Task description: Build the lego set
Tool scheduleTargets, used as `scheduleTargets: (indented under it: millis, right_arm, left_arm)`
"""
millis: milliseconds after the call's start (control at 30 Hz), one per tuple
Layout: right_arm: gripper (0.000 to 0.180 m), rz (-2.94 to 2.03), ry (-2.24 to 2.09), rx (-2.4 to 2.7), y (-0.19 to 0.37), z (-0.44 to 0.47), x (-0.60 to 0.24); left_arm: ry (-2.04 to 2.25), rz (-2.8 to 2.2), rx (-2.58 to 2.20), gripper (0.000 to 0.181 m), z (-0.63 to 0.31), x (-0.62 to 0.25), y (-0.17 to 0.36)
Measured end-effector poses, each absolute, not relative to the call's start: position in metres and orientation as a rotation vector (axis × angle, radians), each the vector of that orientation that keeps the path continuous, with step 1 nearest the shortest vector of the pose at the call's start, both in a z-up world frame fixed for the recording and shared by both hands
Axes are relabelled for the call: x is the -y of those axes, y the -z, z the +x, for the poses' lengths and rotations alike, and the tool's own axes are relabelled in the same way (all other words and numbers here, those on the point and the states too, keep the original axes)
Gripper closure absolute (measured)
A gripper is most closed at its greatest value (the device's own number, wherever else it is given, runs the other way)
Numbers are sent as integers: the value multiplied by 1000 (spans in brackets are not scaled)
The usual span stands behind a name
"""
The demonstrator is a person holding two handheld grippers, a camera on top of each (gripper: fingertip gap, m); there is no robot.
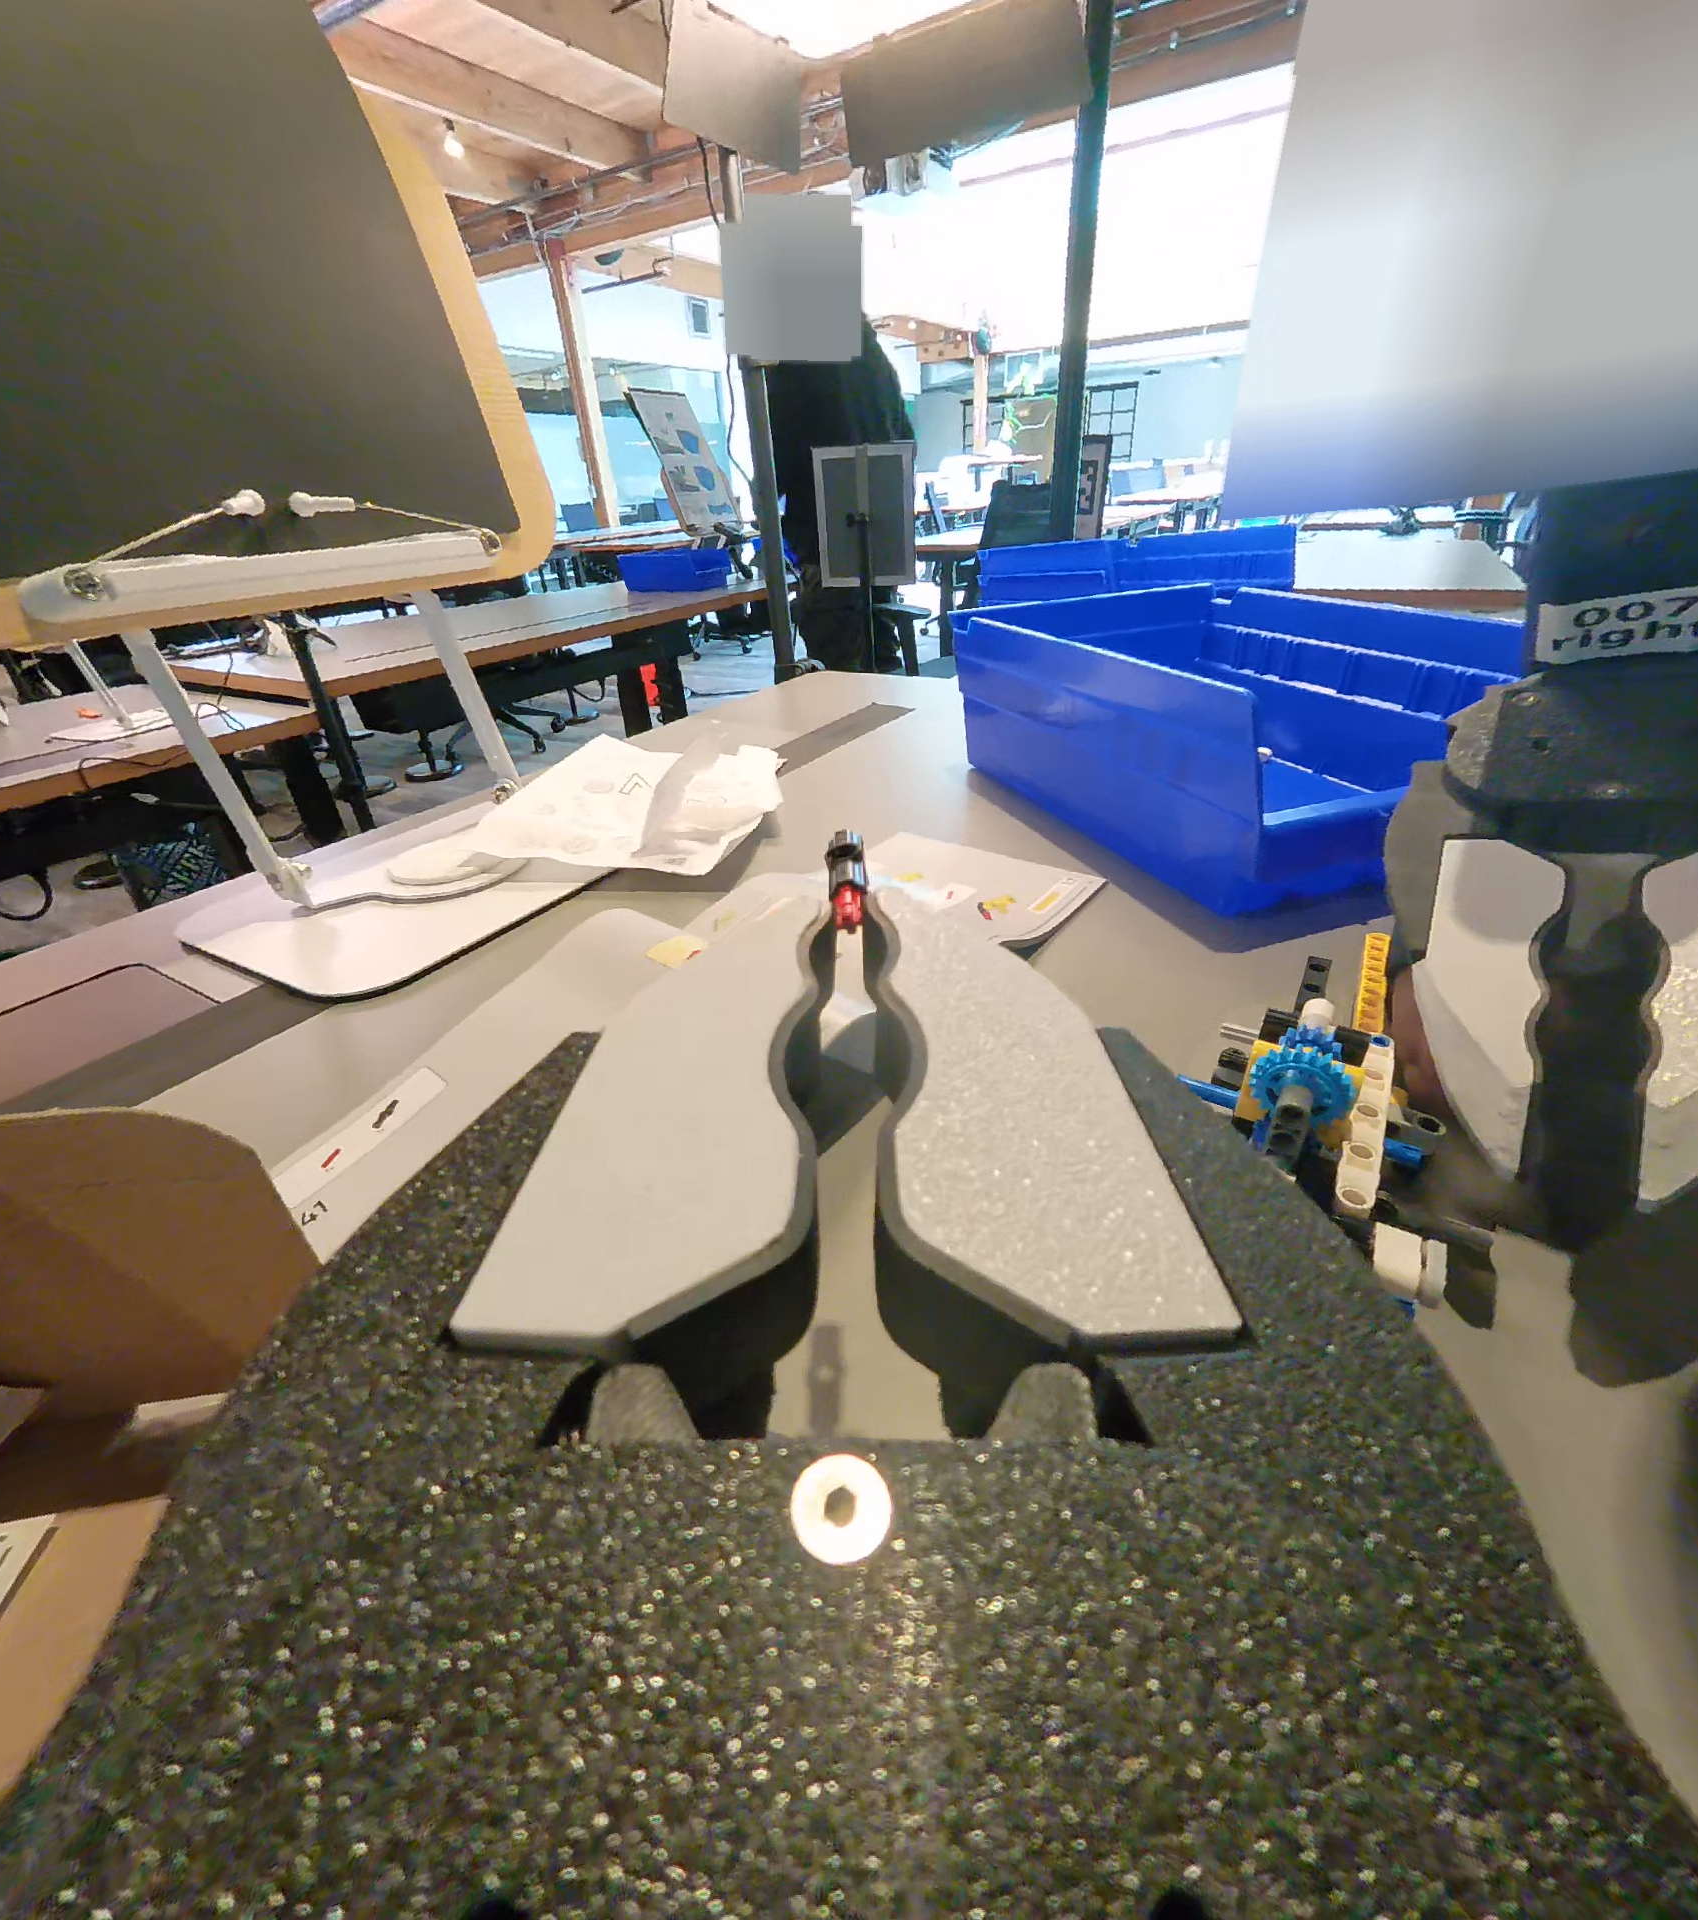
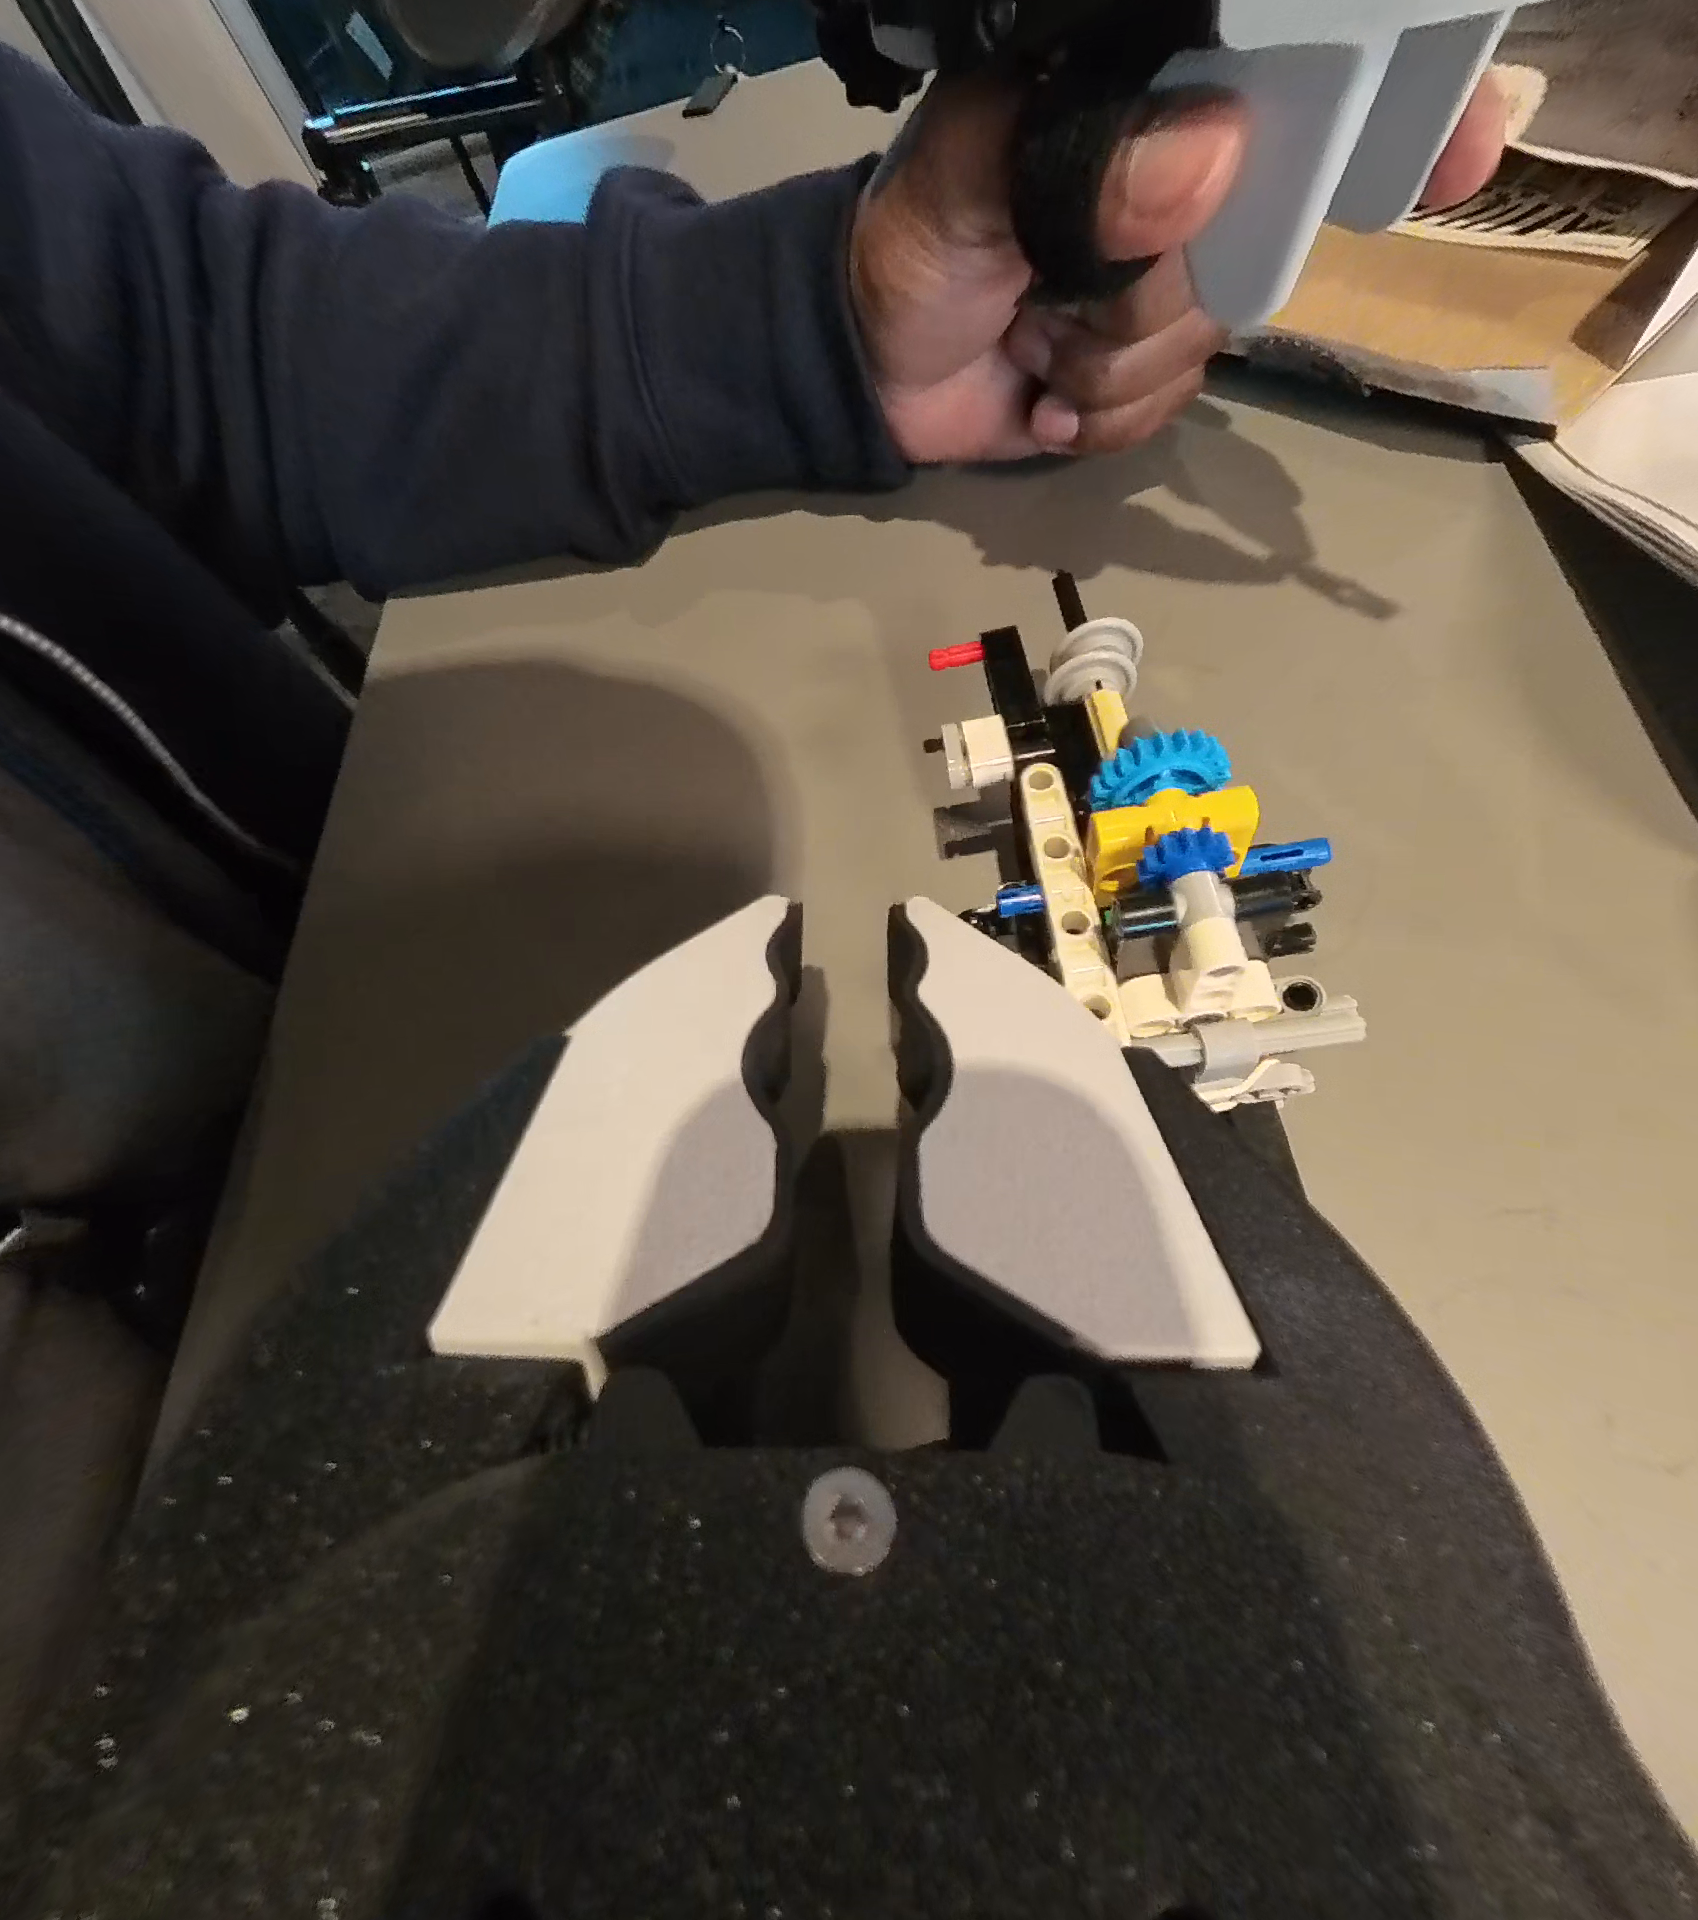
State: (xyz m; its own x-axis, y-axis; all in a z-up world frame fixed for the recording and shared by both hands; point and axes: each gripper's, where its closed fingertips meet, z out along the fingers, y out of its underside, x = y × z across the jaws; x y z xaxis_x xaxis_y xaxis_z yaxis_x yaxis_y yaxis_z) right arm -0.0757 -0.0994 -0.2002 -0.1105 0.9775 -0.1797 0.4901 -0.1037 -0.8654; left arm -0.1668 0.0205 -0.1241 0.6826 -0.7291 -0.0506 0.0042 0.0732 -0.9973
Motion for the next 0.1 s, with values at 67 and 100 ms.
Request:
scheduleTargets:
  millis: [67,100]
  right_arm:
    - [164,-1612,-1141,1636,201,-76,100]
    - [164,-1609,-1131,1644,202,-77,101]
  left_arm:
    - [621,-1403,-649,177,-166,-20,124]
    - [625,-1403,-648,177,-166,-20,124]
